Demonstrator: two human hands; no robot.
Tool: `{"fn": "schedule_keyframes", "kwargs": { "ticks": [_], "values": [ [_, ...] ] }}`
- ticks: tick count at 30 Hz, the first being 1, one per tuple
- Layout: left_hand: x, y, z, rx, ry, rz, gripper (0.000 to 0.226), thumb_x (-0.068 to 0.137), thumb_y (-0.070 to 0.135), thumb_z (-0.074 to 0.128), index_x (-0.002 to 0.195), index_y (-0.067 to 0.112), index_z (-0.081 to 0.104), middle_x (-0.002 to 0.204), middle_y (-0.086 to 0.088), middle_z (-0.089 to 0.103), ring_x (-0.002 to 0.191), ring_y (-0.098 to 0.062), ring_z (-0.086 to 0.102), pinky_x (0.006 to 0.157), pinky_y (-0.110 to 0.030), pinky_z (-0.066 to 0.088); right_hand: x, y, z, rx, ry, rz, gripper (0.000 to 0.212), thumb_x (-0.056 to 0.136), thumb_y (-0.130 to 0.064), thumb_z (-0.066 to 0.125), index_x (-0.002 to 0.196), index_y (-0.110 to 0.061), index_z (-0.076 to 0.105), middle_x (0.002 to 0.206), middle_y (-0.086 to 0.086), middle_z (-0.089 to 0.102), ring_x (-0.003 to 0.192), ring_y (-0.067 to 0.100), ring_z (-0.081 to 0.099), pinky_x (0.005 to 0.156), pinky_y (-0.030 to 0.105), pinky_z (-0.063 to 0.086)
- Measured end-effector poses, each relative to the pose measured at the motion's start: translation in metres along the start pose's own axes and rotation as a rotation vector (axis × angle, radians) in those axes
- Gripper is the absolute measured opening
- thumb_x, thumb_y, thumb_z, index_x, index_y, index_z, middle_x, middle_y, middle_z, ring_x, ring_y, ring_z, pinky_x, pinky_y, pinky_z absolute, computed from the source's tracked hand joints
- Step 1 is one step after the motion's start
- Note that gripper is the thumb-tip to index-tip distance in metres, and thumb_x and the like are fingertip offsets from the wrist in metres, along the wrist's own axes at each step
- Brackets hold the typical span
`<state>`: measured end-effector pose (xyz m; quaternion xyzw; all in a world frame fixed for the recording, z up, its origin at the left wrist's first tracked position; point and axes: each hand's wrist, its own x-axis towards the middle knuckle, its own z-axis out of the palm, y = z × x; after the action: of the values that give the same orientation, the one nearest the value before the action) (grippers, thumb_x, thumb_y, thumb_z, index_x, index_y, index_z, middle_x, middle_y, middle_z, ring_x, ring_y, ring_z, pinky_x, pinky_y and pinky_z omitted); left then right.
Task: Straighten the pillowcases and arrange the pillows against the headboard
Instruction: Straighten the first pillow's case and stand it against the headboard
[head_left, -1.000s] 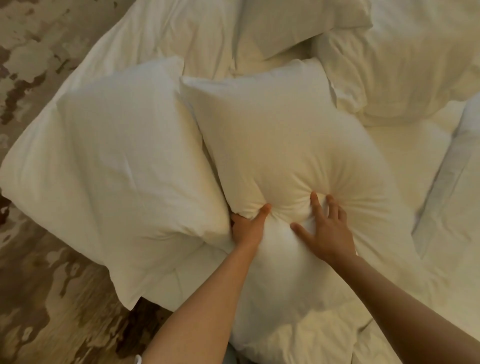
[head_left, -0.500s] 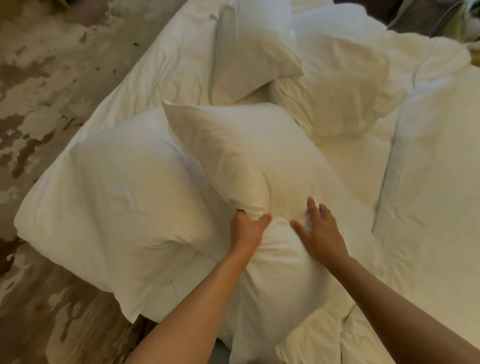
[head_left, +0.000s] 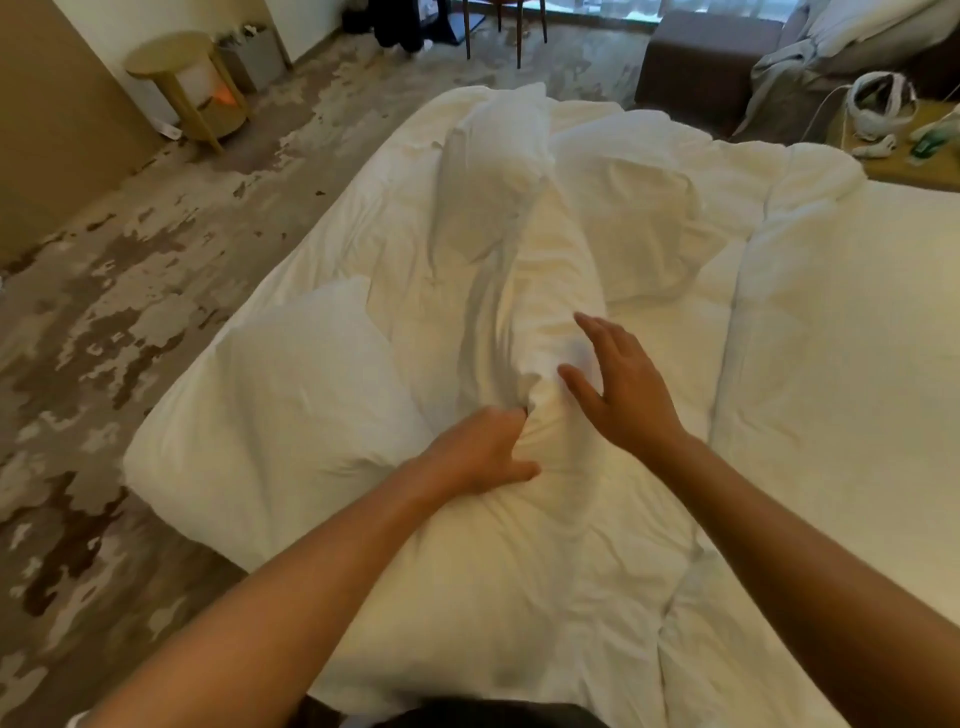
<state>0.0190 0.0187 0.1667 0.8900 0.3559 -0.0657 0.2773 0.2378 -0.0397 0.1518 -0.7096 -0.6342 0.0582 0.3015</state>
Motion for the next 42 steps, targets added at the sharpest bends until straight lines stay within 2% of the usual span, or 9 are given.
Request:
{"fn": "schedule_keyframes", "kwargs": {
  "ticks": [5,9,13,20,24,29,32,36,42],
  "values": [
    [-0.05,0.016,0.026,0.216,-0.057,0.147,0.051,0.086,0.056,0.068,0.115,0.019,0.048,0.107,-0.01,0.067,0.089,-0.026,0.066,0.065,-0.032,0.046,0.008,-0.007,0.0,-0.26,-0.345,-0.399,0.049,0.11,-0.053,0.032,0.136,-0.029,0.065,0.148,-0.005,0.06,0.153,0.018,0.036,0.13,0.048,0.011],
    [-0.065,0.025,0.053,0.148,0.028,0.066,0.061,0.084,0.063,0.066,0.12,0.018,0.048,0.104,-0.009,0.069,0.084,-0.023,0.064,0.062,-0.03,0.041,-0.031,0.005,0.015,-0.283,-0.267,-0.354,0.056,0.111,-0.046,0.032,0.07,-0.025,0.065,0.071,-0.01,0.061,0.079,0.017,0.063,0.101,0.037,0.041],
    [-0.075,0.033,0.086,0.068,0.063,-0.033,0.064,0.082,0.066,0.065,0.121,0.017,0.053,0.107,-0.006,0.07,0.093,-0.025,0.067,0.07,-0.035,0.051,-0.068,0.011,0.03,-0.341,-0.237,-0.192,0.065,0.108,-0.046,0.034,0.054,-0.021,0.061,0.053,-0.006,0.057,0.053,0.017,0.055,0.075,0.037,0.045],
    [-0.1,0.034,0.131,0.145,0.079,-0.245,0.062,0.086,0.074,0.051,0.115,0.02,0.057,0.117,-0.004,0.06,0.109,-0.025,0.055,0.082,-0.038,0.05,-0.122,0.025,0.038,-0.368,-0.237,0.077,0.067,0.105,-0.051,0.034,0.048,-0.02,0.048,0.048,-0.001,0.057,0.046,0.022,0.056,0.051,0.033,0.045],
    [-0.107,0.038,0.14,0.206,0.091,-0.186,0.048,0.098,0.066,0.04,0.103,0.02,0.052,0.095,-0.005,0.07,0.081,-0.025,0.065,0.062,-0.034,0.038,-0.133,0.022,0.032,-0.349,-0.222,0.155,0.066,0.104,-0.05,0.037,0.046,-0.019,0.041,0.043,-0.003,0.049,0.045,0.021,0.052,0.05,0.03,0.042],
    [-0.113,0.024,0.126,0.106,0.052,-0.127,0.046,0.096,0.067,0.042,0.099,0.022,0.051,0.094,-0.003,0.069,0.085,-0.026,0.065,0.064,-0.034,0.036,-0.15,0.006,0.02,-0.28,-0.164,0.297,0.066,0.099,-0.053,0.039,0.049,-0.011,0.051,0.039,-0.001,0.045,0.039,0.016,0.042,0.046,0.027,0.027],
    [-0.111,0.012,0.107,0.036,0.051,-0.039,0.043,0.09,0.069,0.052,0.086,0.027,0.044,0.088,0.001,0.066,0.085,-0.027,0.065,0.062,-0.034,0.037,-0.165,-0.008,0.006,-0.22,-0.099,0.393,0.065,0.099,-0.052,0.044,0.048,-0.011,0.046,0.038,0.001,0.041,0.035,0.014,0.036,0.044,0.027,0.03],
    [-0.098,0.009,0.068,0.073,0.06,0.097,0.051,0.084,0.072,0.056,0.104,0.025,0.058,0.104,-0.005,0.072,0.094,-0.031,0.067,0.067,-0.036,0.044,-0.176,-0.034,-0.029,-0.192,0.006,0.501,0.066,0.1,-0.054,0.045,0.05,-0.01,0.045,0.042,0.003,0.045,0.039,0.018,0.041,0.047,0.034,0.037],
    [-0.078,0.012,0.013,0.053,0.174,0.27,0.046,0.084,0.072,0.045,0.08,0.027,0.038,0.07,0.005,0.056,0.063,-0.025,0.056,0.052,-0.033,0.033,-0.194,-0.074,-0.069,-0.191,0.117,0.553,0.071,0.1,-0.066,0.037,0.055,-0.013,0.049,0.049,0.001,0.048,0.047,0.016,0.049,0.052,0.033,0.04]
  ]
}}
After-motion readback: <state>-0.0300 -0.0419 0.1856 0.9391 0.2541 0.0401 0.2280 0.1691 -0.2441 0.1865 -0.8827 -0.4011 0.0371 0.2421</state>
